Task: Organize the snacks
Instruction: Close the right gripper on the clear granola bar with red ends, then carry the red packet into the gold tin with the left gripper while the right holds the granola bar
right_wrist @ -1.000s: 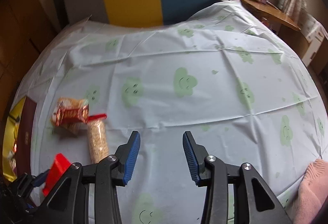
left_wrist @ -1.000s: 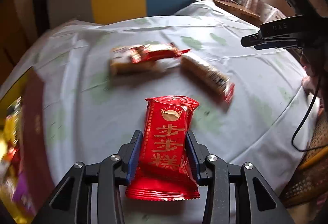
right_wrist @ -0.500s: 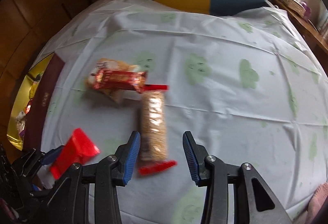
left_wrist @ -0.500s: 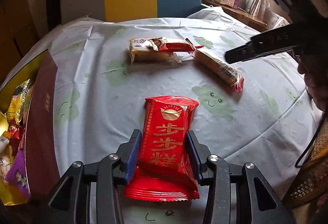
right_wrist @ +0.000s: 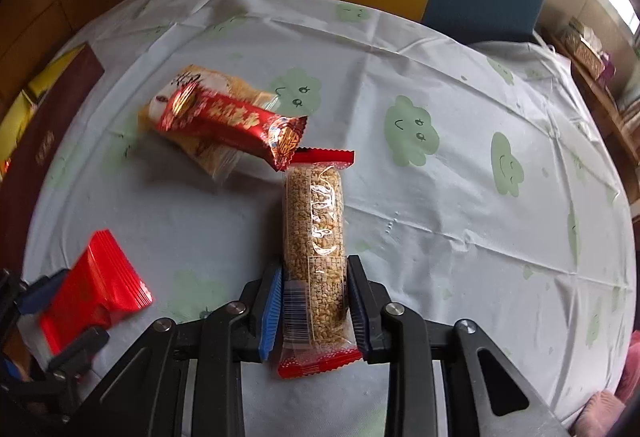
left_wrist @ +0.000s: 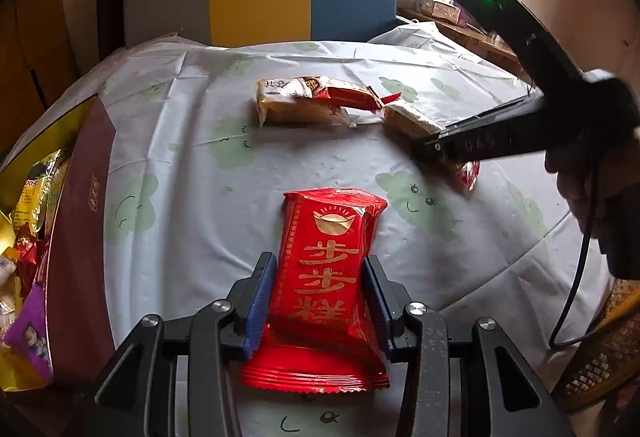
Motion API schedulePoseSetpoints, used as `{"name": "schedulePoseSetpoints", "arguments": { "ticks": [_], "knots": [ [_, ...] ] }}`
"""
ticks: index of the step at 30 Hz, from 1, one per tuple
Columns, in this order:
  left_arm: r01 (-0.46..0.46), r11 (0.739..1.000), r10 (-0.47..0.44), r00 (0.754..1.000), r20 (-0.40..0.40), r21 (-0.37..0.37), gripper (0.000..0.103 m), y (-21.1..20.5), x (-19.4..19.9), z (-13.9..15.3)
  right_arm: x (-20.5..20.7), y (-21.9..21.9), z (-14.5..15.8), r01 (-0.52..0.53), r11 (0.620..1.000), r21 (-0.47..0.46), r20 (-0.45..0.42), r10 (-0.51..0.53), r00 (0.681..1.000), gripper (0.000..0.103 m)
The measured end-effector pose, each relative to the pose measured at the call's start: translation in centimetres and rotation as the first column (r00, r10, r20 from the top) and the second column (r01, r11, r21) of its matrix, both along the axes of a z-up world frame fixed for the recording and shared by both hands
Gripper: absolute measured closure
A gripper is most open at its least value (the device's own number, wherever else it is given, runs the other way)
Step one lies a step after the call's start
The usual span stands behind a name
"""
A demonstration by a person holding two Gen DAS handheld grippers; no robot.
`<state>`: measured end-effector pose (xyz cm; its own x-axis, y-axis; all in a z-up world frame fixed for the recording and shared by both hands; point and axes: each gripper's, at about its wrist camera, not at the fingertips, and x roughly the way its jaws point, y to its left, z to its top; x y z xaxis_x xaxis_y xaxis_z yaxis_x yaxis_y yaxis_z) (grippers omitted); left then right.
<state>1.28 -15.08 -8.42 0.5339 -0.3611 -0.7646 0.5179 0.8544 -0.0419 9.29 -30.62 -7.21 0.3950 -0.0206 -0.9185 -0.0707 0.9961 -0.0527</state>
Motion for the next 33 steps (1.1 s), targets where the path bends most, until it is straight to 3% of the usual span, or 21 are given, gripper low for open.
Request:
{"name": "schedulePoseSetpoints", "arguments": {
  "ticks": [6, 12, 21, 24, 33],
  "knots": [
    [-0.019, 1.0, 0.019, 0.999, -0.03, 0.006, 0.061, 0.2, -0.2, 1.2, 0.0, -1.0, -0.1, 0.006, 0.997, 0.072, -0.013, -0.005, 1.0, 0.072],
    [-0.037, 0.999, 0.037, 0.999, 0.025, -0.006, 0.061, 1.1, -1.3, 4.0, -0.7, 0.3, -0.1, -0.057, 0.998, -0.025, 0.02, 0.058, 0.998, 0.072],
    [-0.128, 0.991, 0.132, 0.987, 0.094, -0.047, 0.061, 4.7, -1.8, 8.5, -1.1, 0.7, 0.1, -0.077, 0.996, -0.045, 0.015, 0.078, 0.997, 0.072],
    [-0.16, 0.985, 0.166, 0.981, 0.105, -0.058, 0.061, 5.8, -2.0, 9.2, -1.1, 0.5, 0.2, -0.067, 0.997, -0.028, 0.005, 0.067, 0.998, 0.072],
    [-0.237, 0.969, 0.244, 0.965, 0.098, -0.07, 0.061, 8.6, -1.7, 9.4, -0.7, 1.5, -0.3, -0.117, 0.987, -0.108, 0.034, 0.121, 0.992, 0.072]
  ]
}}
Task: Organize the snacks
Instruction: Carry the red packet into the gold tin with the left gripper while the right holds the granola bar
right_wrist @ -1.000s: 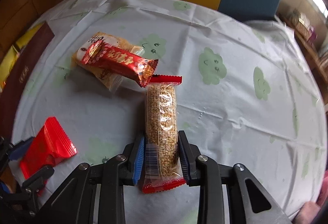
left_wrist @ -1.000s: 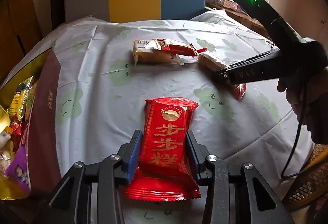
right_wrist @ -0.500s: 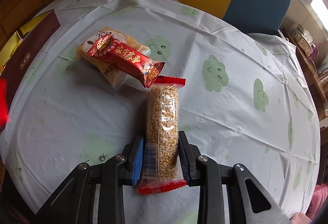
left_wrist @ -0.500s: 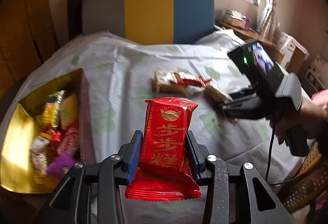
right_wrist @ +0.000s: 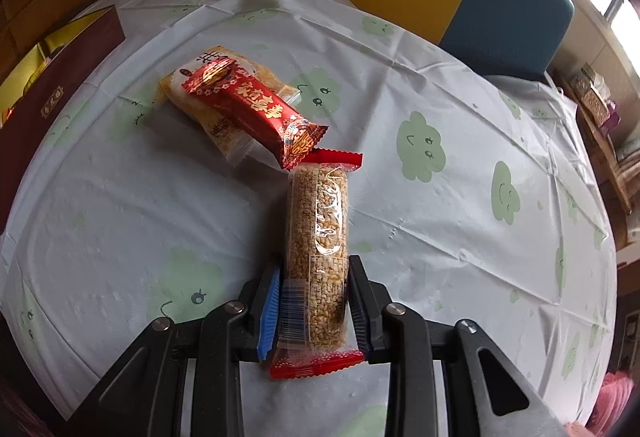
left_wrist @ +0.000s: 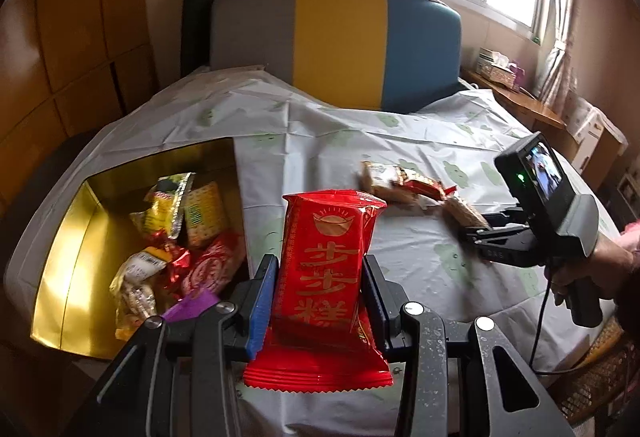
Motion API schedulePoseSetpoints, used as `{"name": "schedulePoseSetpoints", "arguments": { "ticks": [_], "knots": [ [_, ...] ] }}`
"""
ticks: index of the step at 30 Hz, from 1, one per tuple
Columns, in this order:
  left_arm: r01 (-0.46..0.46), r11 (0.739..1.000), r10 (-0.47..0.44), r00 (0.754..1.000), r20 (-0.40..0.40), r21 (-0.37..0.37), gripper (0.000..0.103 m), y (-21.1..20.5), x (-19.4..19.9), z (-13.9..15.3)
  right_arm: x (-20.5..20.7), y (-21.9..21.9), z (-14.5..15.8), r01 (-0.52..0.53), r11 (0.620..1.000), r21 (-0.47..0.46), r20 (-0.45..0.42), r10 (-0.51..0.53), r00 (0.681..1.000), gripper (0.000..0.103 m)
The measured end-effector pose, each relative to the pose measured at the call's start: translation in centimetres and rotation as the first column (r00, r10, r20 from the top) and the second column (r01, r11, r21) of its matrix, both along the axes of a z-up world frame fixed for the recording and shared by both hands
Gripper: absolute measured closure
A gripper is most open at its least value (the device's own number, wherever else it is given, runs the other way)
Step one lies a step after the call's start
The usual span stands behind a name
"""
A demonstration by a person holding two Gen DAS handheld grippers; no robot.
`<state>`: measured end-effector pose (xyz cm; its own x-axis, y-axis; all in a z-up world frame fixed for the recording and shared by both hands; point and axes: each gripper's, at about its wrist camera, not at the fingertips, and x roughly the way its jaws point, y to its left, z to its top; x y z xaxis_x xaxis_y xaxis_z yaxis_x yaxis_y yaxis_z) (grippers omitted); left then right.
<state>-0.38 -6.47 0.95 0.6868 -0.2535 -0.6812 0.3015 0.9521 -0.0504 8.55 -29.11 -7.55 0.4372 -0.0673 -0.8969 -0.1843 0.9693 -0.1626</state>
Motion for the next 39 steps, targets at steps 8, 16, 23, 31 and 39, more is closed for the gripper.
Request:
{"name": "schedulePoseSetpoints", "arguments": {
  "ticks": [8, 16, 23, 31, 39],
  "knots": [
    [-0.019, 1.0, 0.019, 1.0, -0.006, -0.003, 0.061, 1.2, -0.1, -0.1, -0.8, 1.0, -0.2, -0.023, 0.998, -0.059, 0.008, 0.023, 1.0, 0.072],
    [-0.048, 0.999, 0.048, 0.998, -0.029, -0.002, 0.061, 2.2, 0.4, -0.9, -0.6, 0.3, 0.2, -0.012, 1.0, -0.019, -0.03, 0.011, 0.999, 0.072],
    [-0.095, 0.995, 0.095, 0.995, -0.022, 0.01, 0.061, 3.7, 0.6, -1.1, -0.7, 0.3, 0.0, -0.022, 0.999, -0.047, -0.024, 0.021, 0.999, 0.072],
    [-0.104, 0.994, 0.102, 0.992, -0.071, -0.027, 0.061, 4.6, 0.7, -1.7, -1.9, 1.8, -0.1, -0.057, 0.991, -0.118, 0.002, 0.058, 0.998, 0.072],
    [-0.026, 0.998, 0.021, 0.995, -0.094, -0.057, 0.061, 3.4, 0.0, -2.0, -2.9, 3.0, -0.4, -0.078, 0.984, -0.161, 0.017, 0.082, 0.996, 0.072]
  ]
}}
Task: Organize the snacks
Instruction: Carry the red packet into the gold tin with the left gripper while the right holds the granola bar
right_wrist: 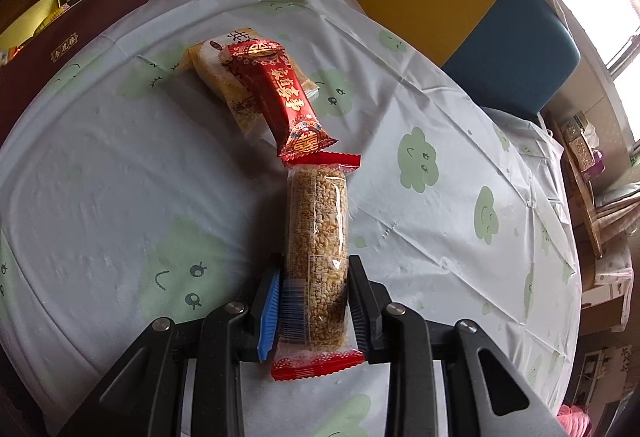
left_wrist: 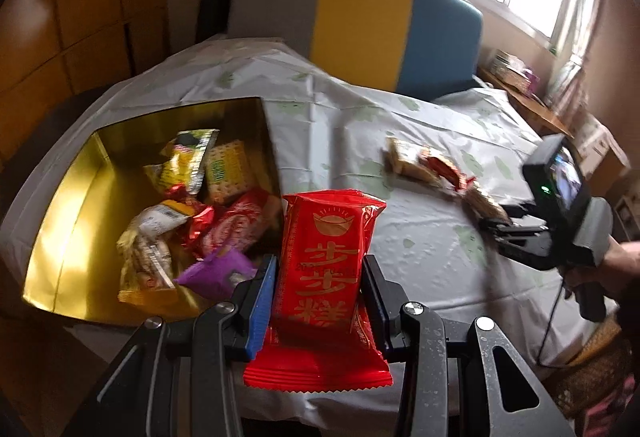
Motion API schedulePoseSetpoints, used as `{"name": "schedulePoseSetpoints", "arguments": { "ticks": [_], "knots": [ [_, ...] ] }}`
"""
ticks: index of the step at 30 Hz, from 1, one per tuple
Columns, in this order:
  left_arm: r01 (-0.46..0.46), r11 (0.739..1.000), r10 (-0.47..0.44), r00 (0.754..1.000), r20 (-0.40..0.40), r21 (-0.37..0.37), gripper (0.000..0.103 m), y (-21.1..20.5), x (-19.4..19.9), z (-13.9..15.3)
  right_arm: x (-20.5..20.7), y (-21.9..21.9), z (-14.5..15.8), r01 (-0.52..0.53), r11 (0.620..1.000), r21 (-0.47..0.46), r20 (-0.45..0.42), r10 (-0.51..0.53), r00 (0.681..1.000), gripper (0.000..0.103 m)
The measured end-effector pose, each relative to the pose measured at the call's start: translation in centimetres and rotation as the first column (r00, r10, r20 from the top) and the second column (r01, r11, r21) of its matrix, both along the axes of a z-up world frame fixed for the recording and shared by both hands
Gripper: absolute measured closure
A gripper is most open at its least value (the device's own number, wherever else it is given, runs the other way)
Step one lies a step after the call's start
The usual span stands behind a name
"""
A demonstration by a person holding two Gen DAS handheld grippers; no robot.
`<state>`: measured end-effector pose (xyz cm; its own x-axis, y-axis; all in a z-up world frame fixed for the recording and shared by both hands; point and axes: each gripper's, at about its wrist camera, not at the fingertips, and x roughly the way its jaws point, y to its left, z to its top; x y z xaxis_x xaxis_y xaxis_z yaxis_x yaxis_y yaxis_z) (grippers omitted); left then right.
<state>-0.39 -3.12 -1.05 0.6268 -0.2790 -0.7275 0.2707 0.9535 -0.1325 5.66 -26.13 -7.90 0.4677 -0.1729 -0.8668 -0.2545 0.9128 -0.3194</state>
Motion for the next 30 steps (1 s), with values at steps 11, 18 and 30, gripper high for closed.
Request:
{"name": "schedulePoseSetpoints", "arguments": {
  "ticks": [11, 18, 30],
  "knots": [
    [-0.025, 0.999, 0.025, 1.0, -0.007, -0.02, 0.061, 1.1, 0.7, 0.3, -1.0, 1.3, 0.0, -0.031, 0.998, -0.048, 0.015, 0.032, 0.999, 0.072],
    [-0.177, 0.979, 0.171, 0.983, -0.062, -0.106, 0.061, 7.0, 2.0, 0.4, -1.1, 1.4, -0.1, -0.04, 0.997, -0.06, 0.017, 0.041, 0.999, 0.072],
    [-0.278, 0.943, 0.257, 0.958, -0.13, -0.183, 0.061, 10.3, 3.9, -0.2, -1.1, 1.5, -0.1, -0.039, 0.997, -0.07, 0.021, 0.04, 0.999, 0.072]
  ]
}}
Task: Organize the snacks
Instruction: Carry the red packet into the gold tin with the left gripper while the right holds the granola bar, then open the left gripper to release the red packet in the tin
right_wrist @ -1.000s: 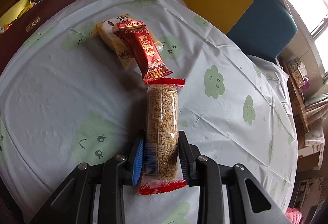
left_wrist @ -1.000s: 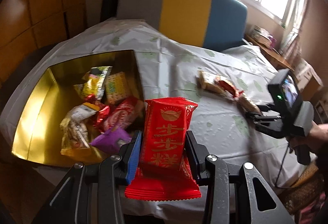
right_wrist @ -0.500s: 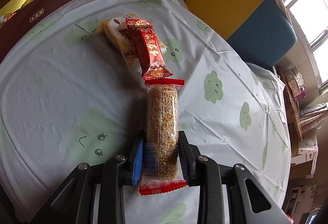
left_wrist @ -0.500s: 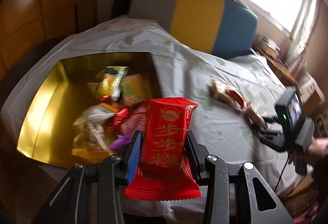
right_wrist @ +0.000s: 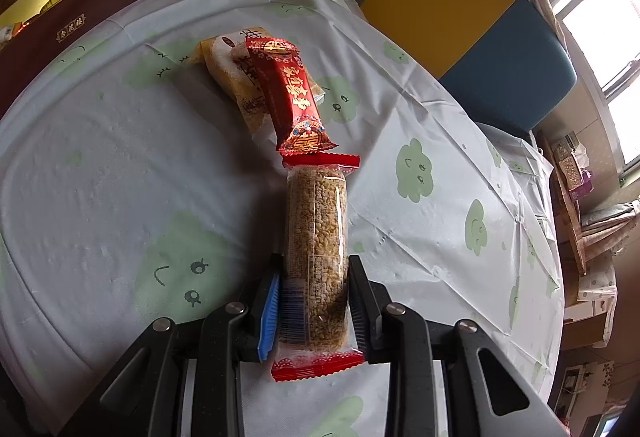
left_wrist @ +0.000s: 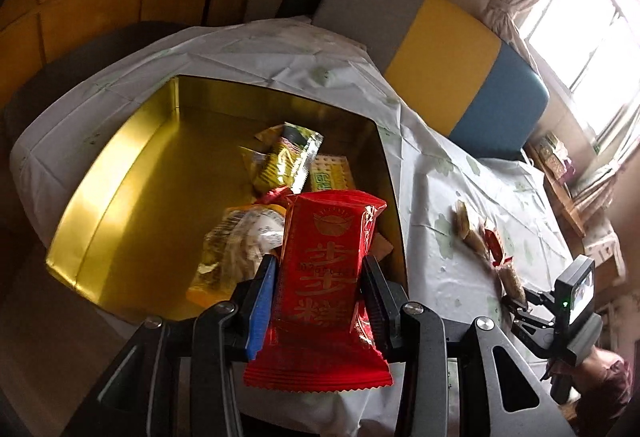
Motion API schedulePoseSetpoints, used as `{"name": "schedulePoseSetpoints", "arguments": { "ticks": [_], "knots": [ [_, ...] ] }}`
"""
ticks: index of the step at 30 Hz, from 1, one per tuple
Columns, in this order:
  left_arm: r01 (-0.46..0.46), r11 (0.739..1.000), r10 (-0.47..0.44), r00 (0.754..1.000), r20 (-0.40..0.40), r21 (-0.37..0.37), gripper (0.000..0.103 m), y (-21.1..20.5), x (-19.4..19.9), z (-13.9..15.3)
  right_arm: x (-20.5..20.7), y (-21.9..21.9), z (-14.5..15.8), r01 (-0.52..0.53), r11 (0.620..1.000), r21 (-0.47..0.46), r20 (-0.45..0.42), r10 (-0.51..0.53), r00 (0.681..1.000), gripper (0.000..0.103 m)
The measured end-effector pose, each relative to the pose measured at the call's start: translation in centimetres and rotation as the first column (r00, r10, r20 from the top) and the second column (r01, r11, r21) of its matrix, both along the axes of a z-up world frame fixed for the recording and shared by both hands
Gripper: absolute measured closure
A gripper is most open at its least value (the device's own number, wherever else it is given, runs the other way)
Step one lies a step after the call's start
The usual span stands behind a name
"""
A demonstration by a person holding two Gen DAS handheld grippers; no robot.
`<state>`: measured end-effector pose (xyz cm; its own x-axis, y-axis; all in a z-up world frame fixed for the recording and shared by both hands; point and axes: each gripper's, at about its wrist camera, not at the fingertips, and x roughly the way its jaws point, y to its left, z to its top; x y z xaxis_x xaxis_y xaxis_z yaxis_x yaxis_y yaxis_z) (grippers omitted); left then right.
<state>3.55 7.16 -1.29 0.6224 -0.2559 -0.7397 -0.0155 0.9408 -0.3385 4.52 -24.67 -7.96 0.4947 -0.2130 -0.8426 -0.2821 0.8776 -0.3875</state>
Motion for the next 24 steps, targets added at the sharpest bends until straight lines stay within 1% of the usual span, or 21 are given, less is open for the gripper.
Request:
{"name": "schedulePoseSetpoints", "arguments": {
  "ticks": [5, 6, 9, 12, 15, 18, 21, 24],
  "knots": [
    [0.012, 0.998, -0.008, 0.998, -0.064, 0.065, 0.061, -1.2, 1.3, -2.1, 0.0, 0.1, -0.1, 0.002, 1.0, -0.004, 0.003, -0.002, 1.0, 0.072],
    [0.012, 0.995, -0.005, 0.997, -0.08, 0.097, 0.061, -1.3, 1.5, -2.8, 0.0, 0.1, -0.1, 0.001, 1.0, -0.003, 0.002, -0.001, 1.0, 0.072],
    [-0.005, 0.987, 0.023, 0.994, -0.108, 0.16, 0.06, -1.1, 1.8, -4.2, -0.1, 0.1, -0.1, 0.002, 1.0, -0.005, 0.003, -0.002, 1.0, 0.072],
    [-0.019, 0.987, 0.037, 0.993, -0.114, 0.157, 0.058, -0.5, 1.8, -4.6, 0.0, 0.1, -0.1, 0.001, 1.0, -0.003, 0.002, -0.001, 1.0, 0.072],
    [-0.018, 0.987, 0.035, 0.994, -0.107, 0.158, 0.055, -0.5, 1.6, -4.7, 0.0, 0.1, -0.1, 0.002, 1.0, -0.003, 0.002, -0.002, 1.0, 0.072],
    [-0.017, 0.981, 0.034, 0.996, -0.085, 0.191, 0.055, -0.8, 1.2, -4.5, 0.0, 0.1, -0.1, 0.002, 1.0, -0.004, 0.003, -0.002, 1.0, 0.072],
    [-0.013, 0.977, 0.026, 0.998, -0.06, 0.215, 0.049, -1.2, 0.9, -3.9, 0.0, 0.1, -0.1, 0.002, 1.0, -0.004, 0.003, -0.002, 1.0, 0.072],
    [-0.01, 0.971, 0.022, 0.999, -0.047, 0.241, 0.049, -1.5, 0.7, -3.6, 0.0, 0.1, -0.1, 0.003, 1.0, -0.004, 0.004, -0.002, 1.0, 0.072]
  ]
}}
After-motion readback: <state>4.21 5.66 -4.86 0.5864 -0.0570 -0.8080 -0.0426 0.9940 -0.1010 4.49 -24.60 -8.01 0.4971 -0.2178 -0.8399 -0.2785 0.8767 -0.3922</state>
